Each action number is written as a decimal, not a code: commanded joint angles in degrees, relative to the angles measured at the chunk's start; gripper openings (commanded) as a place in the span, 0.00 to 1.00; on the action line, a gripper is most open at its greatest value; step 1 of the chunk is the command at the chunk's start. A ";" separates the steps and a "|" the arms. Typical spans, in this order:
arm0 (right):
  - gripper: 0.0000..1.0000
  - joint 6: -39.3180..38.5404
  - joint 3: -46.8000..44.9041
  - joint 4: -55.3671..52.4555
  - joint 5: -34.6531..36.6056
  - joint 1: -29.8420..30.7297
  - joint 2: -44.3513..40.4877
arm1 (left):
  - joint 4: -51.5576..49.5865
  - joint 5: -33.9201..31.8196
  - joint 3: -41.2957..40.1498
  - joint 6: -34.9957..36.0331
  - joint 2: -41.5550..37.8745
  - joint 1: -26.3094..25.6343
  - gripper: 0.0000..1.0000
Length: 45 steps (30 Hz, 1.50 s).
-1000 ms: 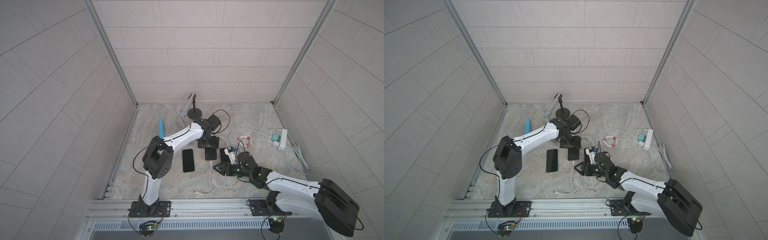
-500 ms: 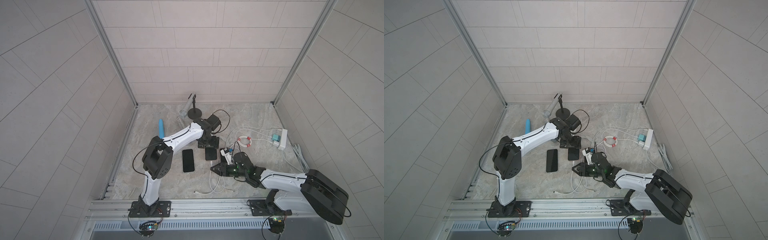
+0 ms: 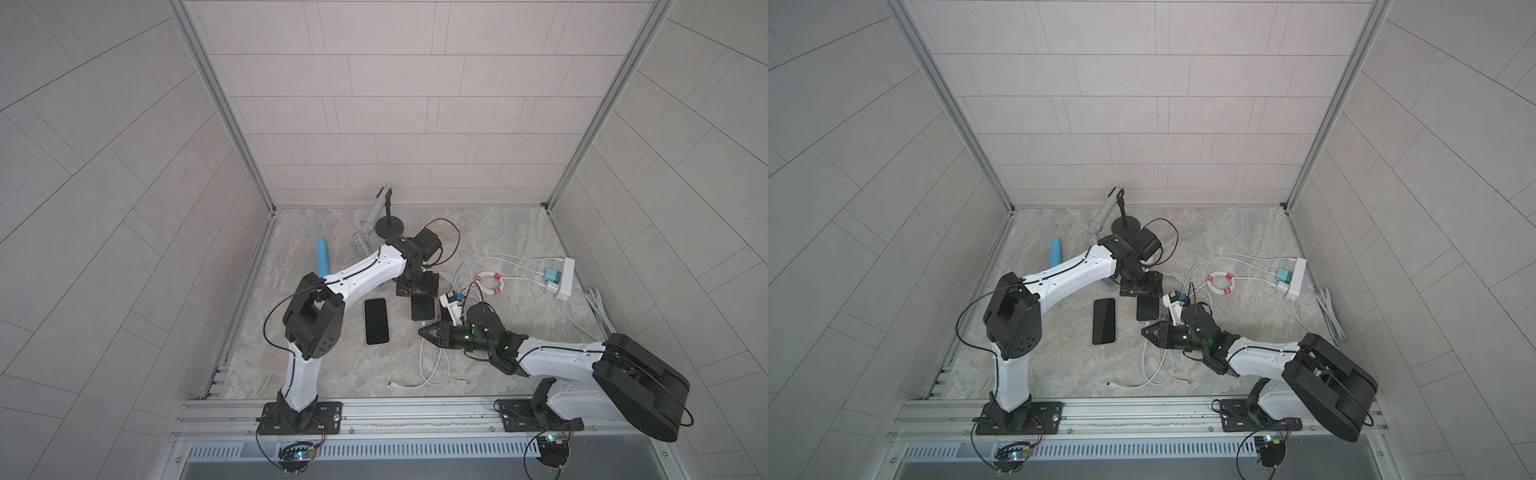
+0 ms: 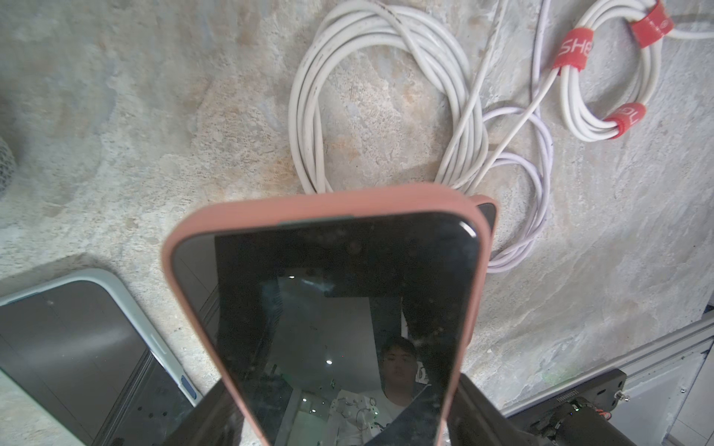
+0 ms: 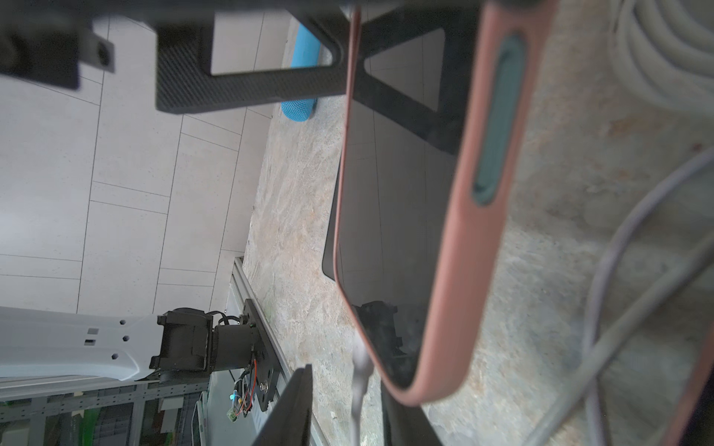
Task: Unplug the charging cable from the phone
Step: Remove the charging cable from the phone.
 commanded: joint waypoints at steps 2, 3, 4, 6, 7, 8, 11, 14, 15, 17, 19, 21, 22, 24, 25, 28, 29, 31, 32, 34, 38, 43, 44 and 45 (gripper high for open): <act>0.28 0.16 0.61 1.65 0.85 0.39 0.31 | 0.30 1.23 -0.64 0.03 -3.30 0.28 0.00; 0.27 0.17 0.50 1.74 0.84 0.39 0.36 | 0.33 1.28 -0.64 0.02 -3.38 0.29 0.00; 0.26 0.21 0.46 1.75 0.84 0.39 0.36 | 0.39 1.27 -0.72 -0.05 -3.43 0.29 0.00; 0.23 0.21 0.48 1.84 0.89 0.39 0.40 | 0.40 1.26 -0.91 -0.09 -3.55 0.27 0.00; 0.22 0.22 0.46 1.84 0.85 0.39 0.46 | 0.48 1.24 -1.03 -0.06 -3.65 0.29 0.00; 0.21 0.25 0.38 1.84 0.96 0.46 0.50 | 0.42 1.25 -1.12 -0.07 -3.70 0.29 0.00; 0.18 0.41 0.33 2.01 0.97 0.48 0.65 | 0.57 1.33 -1.26 -0.06 -3.98 0.27 0.00; 0.15 0.69 0.18 2.40 0.96 0.55 1.07 | 0.73 1.24 -1.56 -0.13 -4.19 0.27 0.00; 0.14 0.74 0.13 2.64 1.01 0.56 1.14 | 0.75 1.28 -1.67 -0.13 -4.26 0.29 0.00; 0.12 0.89 0.08 3.08 0.89 0.61 1.33 | 0.83 1.28 -1.82 -0.20 -4.35 0.29 0.00; 0.10 0.96 0.04 3.33 0.82 0.65 1.52 | 0.86 1.28 -1.96 -0.19 -4.47 0.24 0.00; 0.07 1.05 0.00 3.55 0.84 0.74 1.65 | 0.88 1.25 -2.03 -0.20 -4.49 0.29 0.00; 0.06 1.09 -0.04 3.67 0.77 0.74 1.71 | 0.92 1.12 -2.05 -0.21 -4.48 0.29 0.00; 0.04 1.14 -0.07 3.84 0.68 0.83 1.84 | 0.85 1.03 -2.03 -0.14 -4.52 0.29 0.00; 0.03 1.20 -0.13 4.00 0.62 0.89 1.98 | 0.92 0.98 -1.97 -0.20 -4.40 0.29 0.00; 0.00 1.38 -0.22 4.21 0.46 1.00 2.11 | 0.91 0.71 -1.88 -0.20 -4.13 0.32 0.00; 0.00 1.40 -0.22 4.34 0.45 1.07 2.20 | 0.99 0.58 -1.80 -0.07 -4.02 0.41 0.00; 0.00 1.49 -0.27 4.76 0.32 1.22 2.52 | 1.02 0.26 -1.62 -0.08 -3.76 0.59 0.00; 0.00 1.56 -0.31 4.89 0.34 1.30 2.61 | 1.02 0.18 -1.53 -0.09 -3.75 0.71 0.00; 0.00 1.65 -0.42 5.21 0.29 1.43 2.81 | 1.00 -0.03 -1.31 -0.06 -3.59 0.89 0.00; 0.00 1.76 -0.44 5.61 0.31 1.68 3.19 | 1.00 -0.54 -0.85 -0.09 -3.48 1.23 0.00; 0.00 1.99 -0.53 6.34 0.27 1.93 3.81 | 1.01 -0.74 0.02 0.17 -3.28 1.91 0.00; 0.00 2.01 -0.58 6.52 0.27 1.96 3.91 | 1.02 -0.73 0.20 0.20 -3.16 2.03 0.00; 0.00 2.09 -0.62 6.72 0.30 1.97 4.04 | 0.95 -0.84 0.42 0.23 -3.05 2.17 0.00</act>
